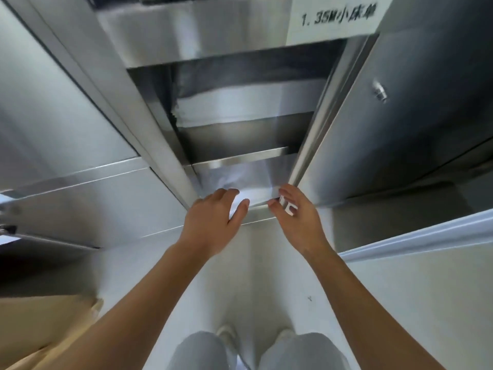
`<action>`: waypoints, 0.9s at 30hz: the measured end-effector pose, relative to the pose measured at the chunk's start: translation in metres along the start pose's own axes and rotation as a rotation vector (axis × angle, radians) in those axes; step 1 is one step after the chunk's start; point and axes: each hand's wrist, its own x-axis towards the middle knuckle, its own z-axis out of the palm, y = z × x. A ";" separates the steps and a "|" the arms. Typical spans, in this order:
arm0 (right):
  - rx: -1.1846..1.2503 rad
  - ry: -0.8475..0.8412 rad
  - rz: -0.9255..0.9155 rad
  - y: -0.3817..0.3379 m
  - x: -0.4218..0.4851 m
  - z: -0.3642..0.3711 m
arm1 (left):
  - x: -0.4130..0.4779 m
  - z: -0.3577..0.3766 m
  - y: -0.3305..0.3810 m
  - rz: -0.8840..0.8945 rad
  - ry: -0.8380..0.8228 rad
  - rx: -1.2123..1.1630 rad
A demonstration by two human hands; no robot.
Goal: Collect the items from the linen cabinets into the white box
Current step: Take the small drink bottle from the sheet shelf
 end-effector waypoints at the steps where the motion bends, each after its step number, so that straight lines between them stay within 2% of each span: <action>1: 0.001 0.013 -0.023 0.014 0.011 0.005 | 0.010 0.018 -0.006 0.013 0.022 -0.006; 6: 0.004 0.096 -0.201 0.064 0.065 0.024 | 0.054 0.098 -0.029 0.096 0.058 0.041; 9: 0.008 0.121 -0.341 0.084 0.089 0.037 | 0.072 0.135 -0.043 0.122 0.137 0.047; 16: -0.014 0.197 -0.604 0.115 0.129 0.055 | 0.090 0.153 -0.065 0.185 0.363 0.108; 27: 0.003 0.241 -0.616 0.096 0.114 0.050 | 0.085 0.119 -0.066 0.213 0.410 0.078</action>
